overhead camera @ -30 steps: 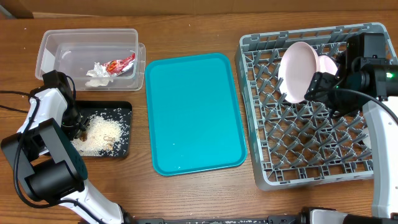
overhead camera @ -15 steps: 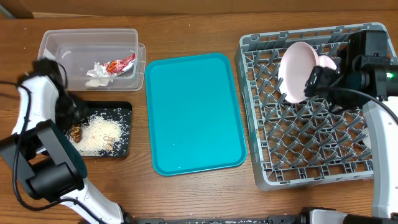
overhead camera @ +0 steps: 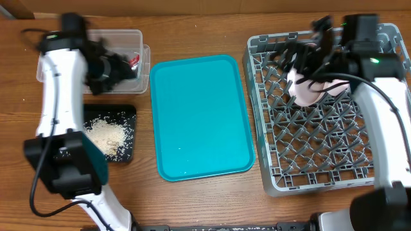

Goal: Sort waste into correct bins and load items into the dishwasher

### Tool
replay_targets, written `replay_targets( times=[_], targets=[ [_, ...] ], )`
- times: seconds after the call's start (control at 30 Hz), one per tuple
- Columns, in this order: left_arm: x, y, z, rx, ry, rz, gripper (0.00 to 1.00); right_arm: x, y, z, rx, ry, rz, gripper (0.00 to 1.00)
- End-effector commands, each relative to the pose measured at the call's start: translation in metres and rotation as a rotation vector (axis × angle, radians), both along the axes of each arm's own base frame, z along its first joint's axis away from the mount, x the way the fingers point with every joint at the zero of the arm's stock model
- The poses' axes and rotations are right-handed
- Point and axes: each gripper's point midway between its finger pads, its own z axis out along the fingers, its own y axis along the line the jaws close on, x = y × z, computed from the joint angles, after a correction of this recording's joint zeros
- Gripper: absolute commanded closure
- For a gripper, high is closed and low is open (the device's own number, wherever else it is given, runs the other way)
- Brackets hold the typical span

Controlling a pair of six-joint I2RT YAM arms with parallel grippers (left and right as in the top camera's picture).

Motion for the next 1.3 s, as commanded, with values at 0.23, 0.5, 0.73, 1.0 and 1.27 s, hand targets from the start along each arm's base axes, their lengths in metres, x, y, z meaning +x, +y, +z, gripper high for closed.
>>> replay_targets(
  times=[0.23, 0.5, 0.73, 1.0, 1.27],
  targets=[
    [-0.068, -0.013, -0.001, 0.211, 0.291, -0.036, 0.15, -0.040, -0.054, -0.070, -0.397, 0.292, -0.073, 0.07],
    [-0.085, -0.015, 0.002, 0.199, 0.361, -0.044, 0.15, -0.062, -0.063, -0.075, -0.455, 0.381, -0.072, 0.08],
    [-0.101, -0.018, 0.003, 0.180, 0.382, -0.049, 0.15, -0.081, -0.066, -0.075, -0.473, 0.452, -0.059, 0.11],
    [-0.139, -0.017, 0.004, 0.182, 0.234, -0.038, 0.15, -0.119, -0.072, -0.085, -0.489, 0.401, -0.103, 0.11],
    [-0.165, -0.026, 0.012, 0.105, -0.337, 0.077, 0.13, -0.159, -0.081, -0.058, -0.425, 0.073, -0.324, 0.10]
  ],
)
